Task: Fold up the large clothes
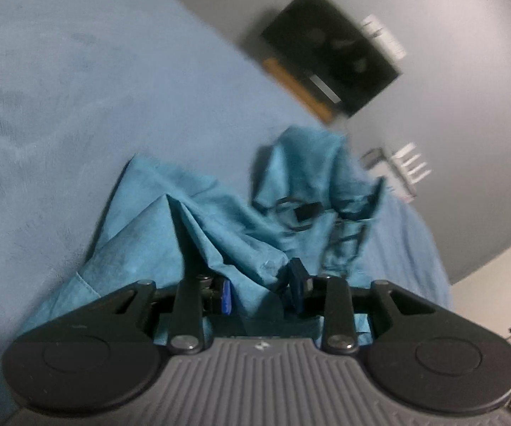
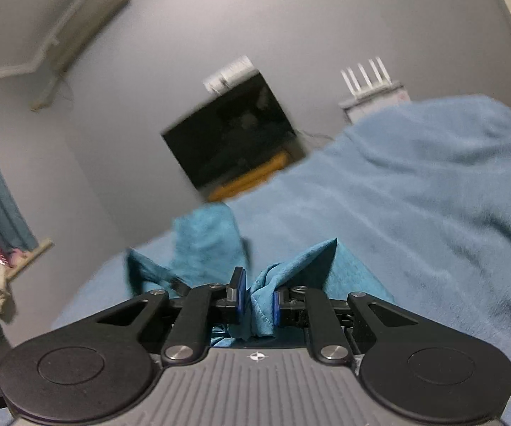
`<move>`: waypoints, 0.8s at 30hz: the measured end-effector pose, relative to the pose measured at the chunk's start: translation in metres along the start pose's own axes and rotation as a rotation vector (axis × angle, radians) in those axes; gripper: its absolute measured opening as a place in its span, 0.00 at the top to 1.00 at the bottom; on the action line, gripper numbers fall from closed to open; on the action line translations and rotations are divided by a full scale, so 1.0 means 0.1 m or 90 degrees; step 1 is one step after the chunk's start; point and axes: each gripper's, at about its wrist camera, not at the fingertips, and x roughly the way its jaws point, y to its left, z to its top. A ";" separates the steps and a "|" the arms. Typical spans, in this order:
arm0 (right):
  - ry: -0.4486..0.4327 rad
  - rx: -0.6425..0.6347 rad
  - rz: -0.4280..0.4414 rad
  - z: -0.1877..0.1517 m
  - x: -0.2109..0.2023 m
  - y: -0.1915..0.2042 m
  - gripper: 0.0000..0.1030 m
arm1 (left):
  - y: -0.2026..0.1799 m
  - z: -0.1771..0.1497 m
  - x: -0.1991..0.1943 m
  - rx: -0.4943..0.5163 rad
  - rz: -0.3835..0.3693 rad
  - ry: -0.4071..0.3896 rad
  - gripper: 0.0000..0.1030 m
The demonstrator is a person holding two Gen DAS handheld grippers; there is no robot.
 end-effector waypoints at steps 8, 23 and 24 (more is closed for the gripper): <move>0.007 -0.050 -0.066 -0.25 0.43 -0.04 0.37 | 0.13 0.08 0.09 -0.012 0.025 -0.029 0.30; 0.123 -0.314 -0.116 -0.68 0.65 0.50 0.39 | -0.14 -0.71 0.11 0.378 0.283 -0.039 0.21; 0.139 -0.317 -0.153 -0.75 0.71 0.44 0.40 | -0.07 -0.77 0.09 0.382 0.296 -0.036 0.18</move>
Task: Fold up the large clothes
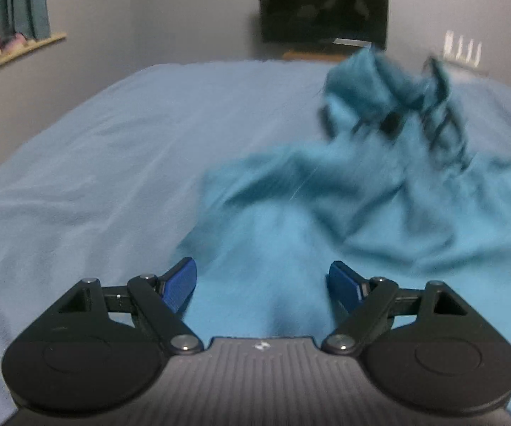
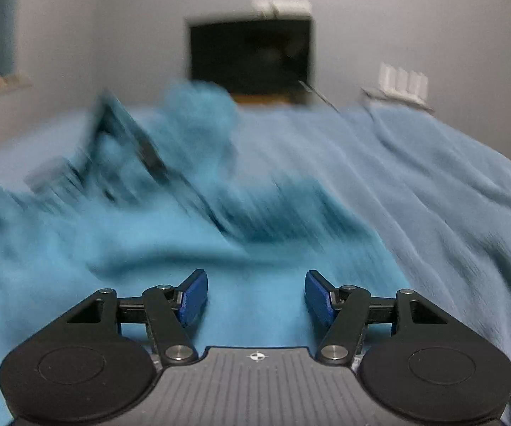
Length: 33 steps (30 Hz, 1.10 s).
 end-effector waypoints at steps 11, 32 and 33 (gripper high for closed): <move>-0.052 0.166 0.014 -0.22 -0.65 -0.31 0.25 | 0.37 -0.71 -1.04 -0.169 -0.051 -0.016 0.15; 0.064 0.475 0.209 -1.57 -1.56 -0.83 0.12 | 0.54 -1.66 -1.00 -0.404 -0.274 0.017 0.14; 0.068 0.492 0.215 -1.59 -1.50 -0.85 0.11 | 0.55 -1.66 -0.96 -0.412 -0.279 0.017 0.14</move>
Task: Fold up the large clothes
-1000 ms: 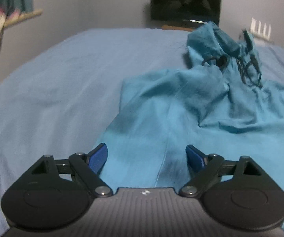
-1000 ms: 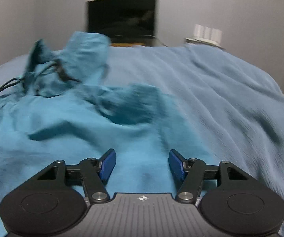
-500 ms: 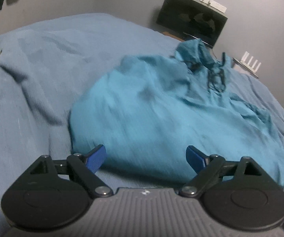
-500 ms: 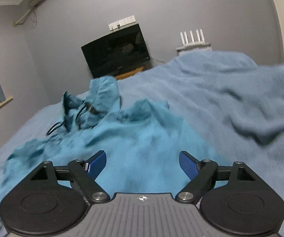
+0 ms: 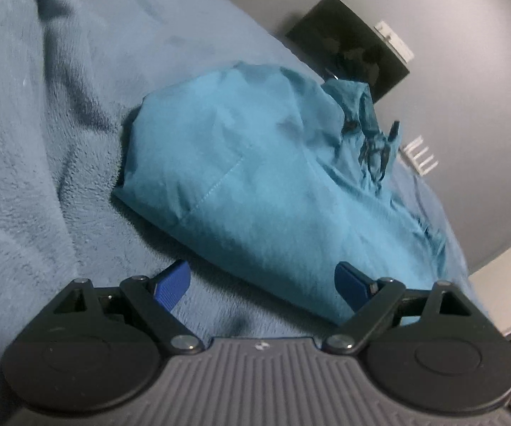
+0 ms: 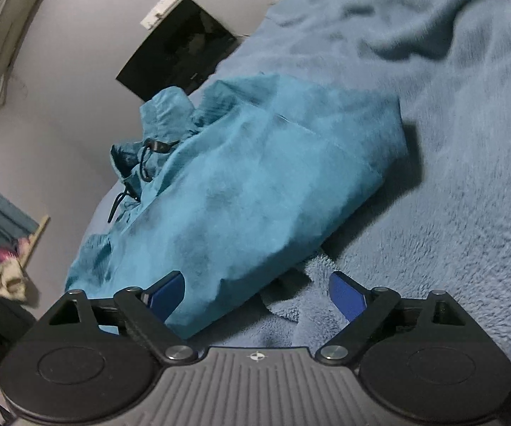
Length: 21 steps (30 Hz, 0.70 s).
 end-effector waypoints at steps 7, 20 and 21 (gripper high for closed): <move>-0.008 0.063 0.052 0.10 0.20 -0.13 0.05 | 0.01 0.02 0.25 -0.010 0.004 -0.007 0.10; -0.085 0.160 0.119 0.42 0.48 -0.34 0.29 | 0.29 0.24 0.52 -0.151 -0.033 -0.083 0.11; -0.086 0.161 0.116 0.44 0.50 -0.36 0.37 | 0.29 0.24 0.51 -0.141 -0.029 -0.088 0.24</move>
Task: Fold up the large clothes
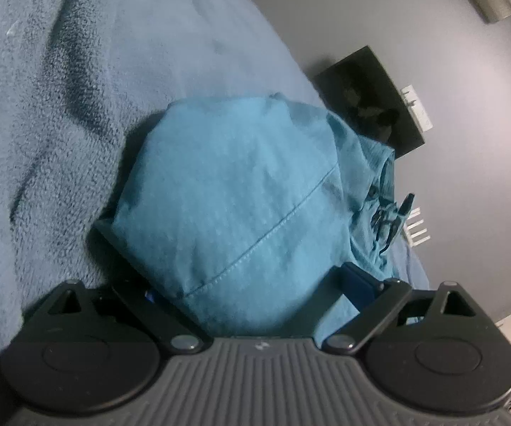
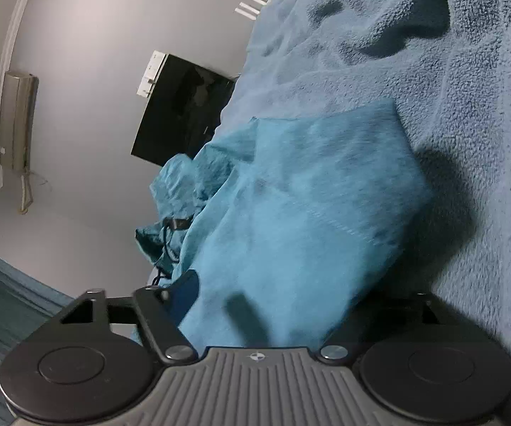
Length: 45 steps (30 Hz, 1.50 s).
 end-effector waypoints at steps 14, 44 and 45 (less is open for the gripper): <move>0.012 -0.125 -0.006 -0.16 -0.34 0.47 0.91 | -0.29 0.09 -0.72 0.091 0.033 0.003 0.92; -0.052 -0.317 -0.151 -0.34 -2.12 1.17 0.24 | -0.89 -0.10 -2.65 0.325 0.122 0.003 0.73; -0.080 -0.342 -0.149 -0.34 -2.19 1.27 0.23 | -0.96 -0.10 -2.72 0.339 0.112 -0.024 0.65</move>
